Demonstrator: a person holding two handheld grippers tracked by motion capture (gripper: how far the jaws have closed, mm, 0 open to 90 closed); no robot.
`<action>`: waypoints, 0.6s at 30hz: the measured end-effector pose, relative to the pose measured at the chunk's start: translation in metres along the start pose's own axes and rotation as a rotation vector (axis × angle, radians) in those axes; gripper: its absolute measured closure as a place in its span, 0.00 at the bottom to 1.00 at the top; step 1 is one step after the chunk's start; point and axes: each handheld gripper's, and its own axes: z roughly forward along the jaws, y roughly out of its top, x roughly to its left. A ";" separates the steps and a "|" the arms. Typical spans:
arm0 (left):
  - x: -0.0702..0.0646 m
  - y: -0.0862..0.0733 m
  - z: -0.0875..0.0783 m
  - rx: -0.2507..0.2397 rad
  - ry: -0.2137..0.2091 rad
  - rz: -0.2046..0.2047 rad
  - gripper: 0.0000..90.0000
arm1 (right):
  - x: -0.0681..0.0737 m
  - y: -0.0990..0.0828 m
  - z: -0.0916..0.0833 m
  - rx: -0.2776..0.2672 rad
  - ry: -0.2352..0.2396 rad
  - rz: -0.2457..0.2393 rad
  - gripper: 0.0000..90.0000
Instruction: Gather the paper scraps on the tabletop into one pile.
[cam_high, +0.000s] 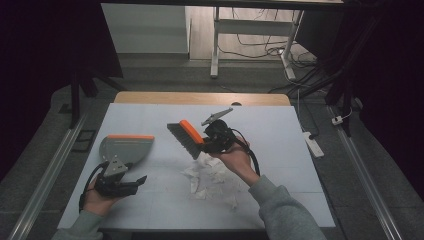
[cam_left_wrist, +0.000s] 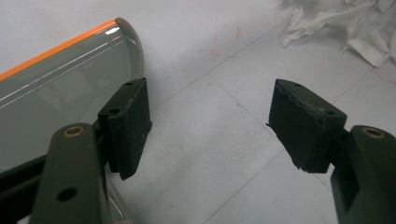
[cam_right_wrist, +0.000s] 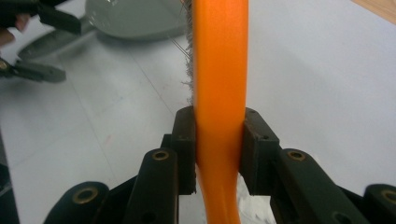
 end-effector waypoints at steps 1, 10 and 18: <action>0.000 0.000 0.000 0.000 0.000 0.002 0.34 | 0.001 -0.001 -0.001 0.005 -0.008 -0.008 0.78; 0.002 -0.001 -0.001 0.000 0.006 -0.005 0.34 | 0.016 -0.015 0.000 0.041 0.089 -0.015 0.78; 0.003 -0.002 -0.001 -0.002 0.009 -0.010 0.34 | 0.049 -0.028 0.007 0.160 0.209 -0.057 0.78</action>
